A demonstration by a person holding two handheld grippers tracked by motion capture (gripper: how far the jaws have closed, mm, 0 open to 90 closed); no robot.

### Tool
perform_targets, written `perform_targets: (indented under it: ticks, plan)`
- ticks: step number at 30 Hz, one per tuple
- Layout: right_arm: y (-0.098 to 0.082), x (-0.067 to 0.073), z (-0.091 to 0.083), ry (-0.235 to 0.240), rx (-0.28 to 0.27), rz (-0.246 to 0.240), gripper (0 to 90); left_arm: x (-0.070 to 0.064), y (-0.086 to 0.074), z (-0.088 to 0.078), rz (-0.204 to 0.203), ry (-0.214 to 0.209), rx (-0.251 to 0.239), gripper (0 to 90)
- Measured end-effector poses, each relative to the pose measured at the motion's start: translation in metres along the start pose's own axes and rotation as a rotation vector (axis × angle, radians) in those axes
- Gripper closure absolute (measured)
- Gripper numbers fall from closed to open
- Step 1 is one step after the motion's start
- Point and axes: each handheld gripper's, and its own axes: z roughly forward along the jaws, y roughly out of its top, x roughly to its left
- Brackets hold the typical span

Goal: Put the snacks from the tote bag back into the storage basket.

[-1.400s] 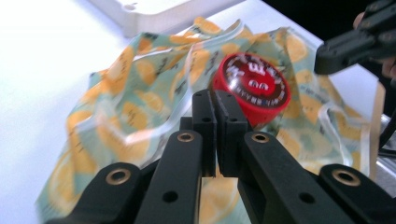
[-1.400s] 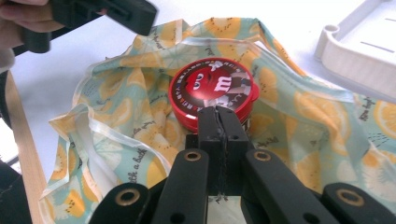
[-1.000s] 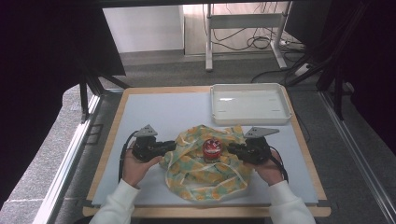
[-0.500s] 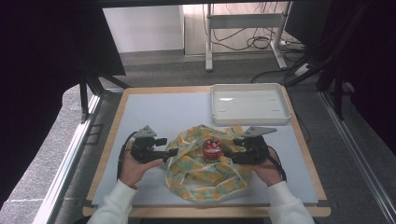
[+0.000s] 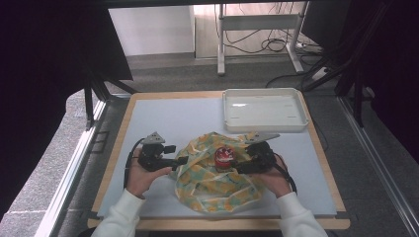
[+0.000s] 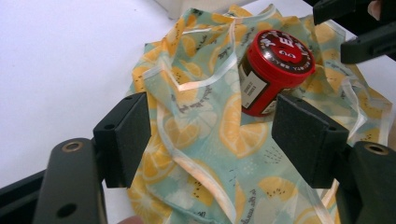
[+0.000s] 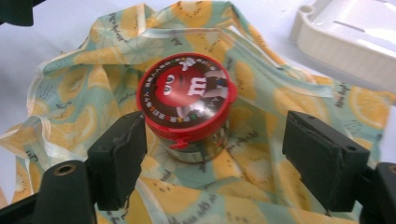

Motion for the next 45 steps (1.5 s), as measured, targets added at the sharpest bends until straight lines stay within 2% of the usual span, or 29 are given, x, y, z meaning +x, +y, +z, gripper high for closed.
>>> perform_targets:
  ticks: [10,14,18,26,28,30,36,41,45]
  plan:
    - [0.008,0.016,0.017,0.000,0.042,-0.028,18.6,-0.001,0.000,-0.002,-0.005,0.011,-0.015,28.8]
    - [0.011,0.022,0.026,-0.022,0.065,-0.031,18.0,0.000,-0.001,-0.002,-0.008,0.016,-0.012,28.8]
    - [0.013,0.025,0.034,-0.042,0.100,-0.021,16.4,-0.002,-0.001,-0.003,-0.001,0.022,-0.030,29.4]
    - [0.014,0.029,0.059,-0.066,0.155,-0.010,15.6,-0.004,-0.003,-0.001,0.006,0.022,-0.018,29.0]
    - [0.014,0.031,0.064,-0.081,0.164,-0.019,16.8,-0.004,-0.003,-0.002,0.004,0.021,-0.018,28.9]
    - [0.015,0.032,0.065,-0.112,0.155,-0.033,22.0,-0.003,-0.003,-0.003,0.001,0.017,-0.014,28.6]
    - [0.015,0.030,0.064,-0.097,0.148,-0.021,23.6,-0.003,-0.004,-0.003,-0.003,0.012,-0.003,28.0]
    - [0.015,0.027,0.062,-0.067,0.145,-0.012,23.8,-0.002,-0.005,-0.003,-0.006,0.009,-0.001,27.7]
    - [0.016,0.027,0.054,-0.045,0.120,-0.010,23.9,-0.002,-0.005,-0.004,-0.006,0.022,-0.018,28.1]
